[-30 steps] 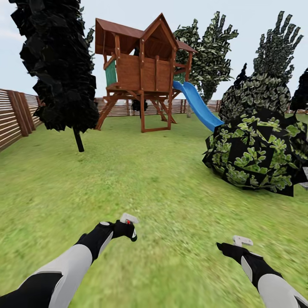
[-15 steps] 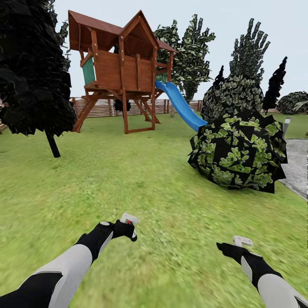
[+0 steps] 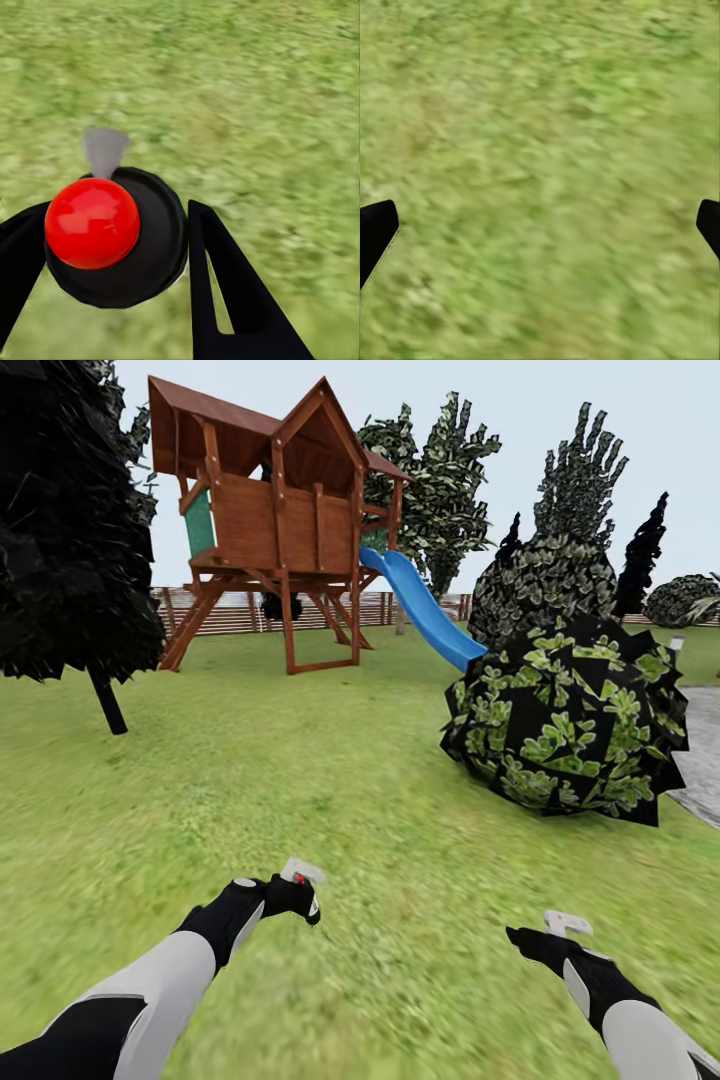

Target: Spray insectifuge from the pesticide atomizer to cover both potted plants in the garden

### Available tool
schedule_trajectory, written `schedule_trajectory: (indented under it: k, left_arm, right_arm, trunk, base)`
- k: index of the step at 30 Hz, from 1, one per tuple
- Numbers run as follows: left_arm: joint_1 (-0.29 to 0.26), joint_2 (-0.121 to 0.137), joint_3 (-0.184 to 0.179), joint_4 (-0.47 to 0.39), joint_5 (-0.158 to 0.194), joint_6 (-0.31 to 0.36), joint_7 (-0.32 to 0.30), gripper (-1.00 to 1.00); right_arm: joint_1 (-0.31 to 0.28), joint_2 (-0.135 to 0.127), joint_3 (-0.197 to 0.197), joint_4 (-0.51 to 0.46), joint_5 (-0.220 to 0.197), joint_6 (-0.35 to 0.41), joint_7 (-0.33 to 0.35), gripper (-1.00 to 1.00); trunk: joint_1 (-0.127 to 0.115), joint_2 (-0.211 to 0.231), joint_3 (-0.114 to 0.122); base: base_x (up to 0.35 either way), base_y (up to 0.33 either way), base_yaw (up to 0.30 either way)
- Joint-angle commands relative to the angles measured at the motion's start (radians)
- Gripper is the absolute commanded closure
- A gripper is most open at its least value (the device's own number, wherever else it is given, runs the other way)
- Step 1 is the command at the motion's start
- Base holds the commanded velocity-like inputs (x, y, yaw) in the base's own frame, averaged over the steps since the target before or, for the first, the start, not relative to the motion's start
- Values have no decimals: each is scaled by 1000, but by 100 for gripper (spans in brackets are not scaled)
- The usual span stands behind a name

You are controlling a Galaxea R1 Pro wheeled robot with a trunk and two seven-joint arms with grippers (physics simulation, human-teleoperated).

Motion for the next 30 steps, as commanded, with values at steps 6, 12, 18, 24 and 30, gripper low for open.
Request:
schedule_trajectory:
  k: [6,12,18,24,30]
  left_arm:
    - [0,0,2,-2,-2,7,-3,100]
    - [0,0,2,-3,-2,7,-3,100]
    - [0,0,2,-3,-2,7,-3,100]
    - [0,0,2,-2,-2,7,-3,100]
    - [0,0,2,-3,-2,7,-3,100]
  right_arm:
    - [-1,0,-8,-2,8,5,7,-100]
    - [0,1,-8,-2,8,5,7,-100]
    - [-1,0,-8,-2,8,5,7,-100]
    - [0,0,-8,-2,8,5,7,-100]
    - [0,0,-8,-2,8,5,7,-100]
  trunk:
    - [0,0,-1]
    - [0,0,-1]
    - [0,0,-1]
    - [0,0,-1]
    - [0,0,-1]
  base:
    - [337,0,0]
    - [336,0,0]
    - [336,0,0]
    - [336,0,0]
    - [336,0,0]
